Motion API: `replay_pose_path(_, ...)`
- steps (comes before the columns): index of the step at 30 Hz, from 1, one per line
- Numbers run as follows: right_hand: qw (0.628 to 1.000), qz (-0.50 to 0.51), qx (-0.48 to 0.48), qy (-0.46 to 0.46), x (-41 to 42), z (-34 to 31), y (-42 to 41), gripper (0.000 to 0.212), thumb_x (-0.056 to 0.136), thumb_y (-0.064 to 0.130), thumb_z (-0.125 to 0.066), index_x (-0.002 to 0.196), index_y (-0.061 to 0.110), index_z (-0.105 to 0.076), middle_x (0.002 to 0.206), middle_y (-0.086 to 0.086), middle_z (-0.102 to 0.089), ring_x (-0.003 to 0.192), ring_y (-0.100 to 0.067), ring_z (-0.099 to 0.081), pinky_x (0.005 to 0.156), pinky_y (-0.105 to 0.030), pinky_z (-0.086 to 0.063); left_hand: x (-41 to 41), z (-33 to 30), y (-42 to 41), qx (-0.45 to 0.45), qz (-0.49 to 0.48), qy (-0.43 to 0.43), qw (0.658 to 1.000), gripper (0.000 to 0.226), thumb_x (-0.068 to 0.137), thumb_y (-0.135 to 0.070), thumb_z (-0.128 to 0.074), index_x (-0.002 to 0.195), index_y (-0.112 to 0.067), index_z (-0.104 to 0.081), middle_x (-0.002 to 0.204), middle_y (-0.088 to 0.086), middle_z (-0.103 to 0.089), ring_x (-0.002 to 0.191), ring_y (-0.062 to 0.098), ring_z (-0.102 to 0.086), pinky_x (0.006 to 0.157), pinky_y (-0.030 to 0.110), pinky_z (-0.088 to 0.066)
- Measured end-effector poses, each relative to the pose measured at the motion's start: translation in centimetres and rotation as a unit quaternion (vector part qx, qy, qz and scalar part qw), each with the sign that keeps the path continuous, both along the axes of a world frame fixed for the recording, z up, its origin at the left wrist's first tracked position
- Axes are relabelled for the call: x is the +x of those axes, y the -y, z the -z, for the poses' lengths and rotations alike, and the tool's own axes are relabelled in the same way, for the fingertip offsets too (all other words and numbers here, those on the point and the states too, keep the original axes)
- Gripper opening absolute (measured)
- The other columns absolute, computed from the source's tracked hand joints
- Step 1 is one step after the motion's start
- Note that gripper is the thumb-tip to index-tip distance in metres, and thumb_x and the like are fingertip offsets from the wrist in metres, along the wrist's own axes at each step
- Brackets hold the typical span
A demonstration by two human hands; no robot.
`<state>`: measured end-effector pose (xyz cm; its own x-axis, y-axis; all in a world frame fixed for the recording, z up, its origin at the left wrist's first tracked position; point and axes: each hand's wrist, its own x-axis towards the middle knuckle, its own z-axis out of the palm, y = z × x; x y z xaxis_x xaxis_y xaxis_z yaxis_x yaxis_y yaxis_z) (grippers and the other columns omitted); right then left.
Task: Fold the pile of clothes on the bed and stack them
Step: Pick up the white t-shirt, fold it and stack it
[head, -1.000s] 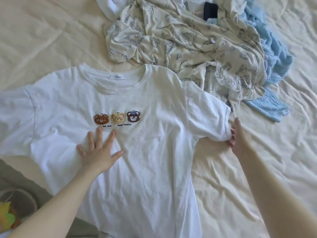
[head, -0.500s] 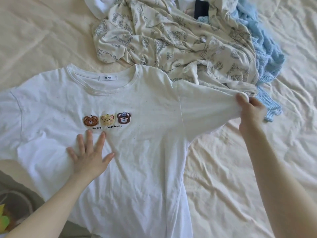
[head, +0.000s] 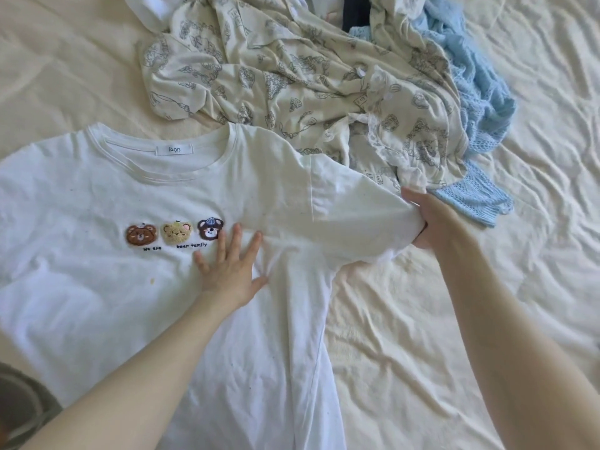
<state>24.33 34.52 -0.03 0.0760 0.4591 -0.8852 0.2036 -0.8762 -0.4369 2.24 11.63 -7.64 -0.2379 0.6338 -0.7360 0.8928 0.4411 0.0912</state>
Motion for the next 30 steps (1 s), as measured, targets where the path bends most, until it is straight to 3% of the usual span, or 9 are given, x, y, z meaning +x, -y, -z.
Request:
replay_pose_path(4,0.987,0.11,0.085,-0.075,1.4,-0.4,-0.5,0.011,0.088,0.019,-0.063,0.092,0.009,-0.061,0.074,-0.003,-0.066,0.071,-0.018,-0.064,0.072,-0.031,-0.053,-0.1,0.1,0.1,-0.012,0.007,-0.011,1.0,0.084,0.089,-0.065,-0.035,0.144,-0.037,0.022,0.153,0.0,0.032,0.143,0.027,0.021,0.107,0.065,-0.009)
replay_pose_path(8,0.913,0.285,0.174,-0.236,2.5,-0.9,-0.3,0.021,0.09,0.011,-0.057,0.069,0.011,-0.062,0.055,0.004,-0.06,0.054,-0.009,-0.058,0.063,-0.021,-0.051,-0.1,0.3,-0.1,-0.023,0.003,-0.011,1.0,0.085,0.088,-0.066,-0.035,0.143,-0.039,0.024,0.152,-0.001,0.033,0.142,0.026,0.022,0.107,0.065,-0.008)
replay_pose_path(12,0.889,0.341,0.183,-0.247,2.4,0.5,0.1,0.011,0.092,0.011,-0.056,0.081,0.008,-0.06,0.068,0.001,-0.064,0.066,-0.011,-0.063,0.065,-0.023,-0.053,-0.2,0.1,-0.1,-0.032,-0.005,-0.003,0.999,0.085,0.088,-0.067,-0.036,0.142,-0.041,0.024,0.152,-0.002,0.033,0.142,0.024,0.024,0.108,0.064,-0.007)
replay_pose_path(15,0.957,0.204,0.176,-0.106,3.0,2.5,0.6,0.02,0.094,0.022,-0.055,0.108,0.009,-0.061,0.095,0.0,-0.065,0.09,-0.015,-0.061,0.078,-0.029,-0.05,-0.3,-0.1,-0.3,-0.039,-0.005,0.0,0.999,0.085,0.088,-0.066,-0.037,0.142,-0.041,0.024,0.152,-0.002,0.033,0.142,0.024,0.023,0.108,0.064,-0.007)
replay_pose_path(17,0.975,0.106,0.19,0.041,3.9,3.8,1.6,0.03,0.095,0.028,-0.056,0.117,0.008,-0.059,0.088,0.001,-0.06,0.081,-0.013,-0.057,0.069,-0.025,-0.046,-0.3,-0.3,-0.4,-0.044,-0.004,0.003,0.999,0.085,0.088,-0.066,-0.037,0.142,-0.041,0.023,0.152,-0.002,0.033,0.142,0.024,0.023,0.108,0.064,-0.008)
replay_pose_path(19,0.969,0.092,0.199,0.112,5.0,4.5,3.2,0.025,0.095,0.027,-0.056,0.109,0.008,-0.06,0.076,0.001,-0.054,0.065,-0.011,-0.05,0.053,-0.02,-0.041,-0.3,-0.4,-0.5,-0.047,-0.006,0.004,0.999,0.086,0.088,-0.066,-0.038,0.142,-0.041,0.024,0.152,-0.002,0.033,0.142,0.024,0.024,0.108,0.064,-0.008)
replay_pose_path(22,0.986,0.055,0.131,0.09,6.0,5.4,6.7,0.02,0.093,0.028,-0.057,0.08,0.013,-0.055,0.065,-0.002,-0.048,0.053,-0.012,-0.043,0.042,-0.021,-0.032,-0.3,-0.3,-0.5,-0.05,-0.007,0.003,0.999,0.086,0.088,-0.066,-0.038,0.142,-0.041,0.024,0.152,-0.002,0.033,0.142,0.024,0.024,0.108,0.064,-0.008)
replay_pose_path(26,0.999,-0.002,0.038,-0.012,6.4,5.5,8.8,0.017,0.092,0.025,-0.06,0.081,0.013,-0.052,0.063,-0.001,-0.043,0.05,-0.011,-0.039,0.046,-0.024,-0.031,-0.4,-0.2,-0.5,-0.046,-0.011,0.006,0.999,0.087,0.087,-0.066,-0.039,0.142,-0.042,0.023,0.152,-0.003,0.032,0.142,0.023,0.024,0.107,0.065,-0.008)
replay_pose_path(30,0.983,0.055,-0.03,-0.175,6.9,4.5,7.9,0.017,0.094,0.015,-0.056,0.08,0.013,-0.047,0.069,-0.008,-0.052,0.065,-0.021,-0.05,0.064,-0.031,-0.051,-0.4,-0.5,-0.5,-0.045,-0.012,0.008,0.999,0.087,0.087,-0.065,-0.042,0.143,-0.042,0.02,0.153,-0.003,0.031,0.142,0.023,0.023,0.107,0.065,-0.008)
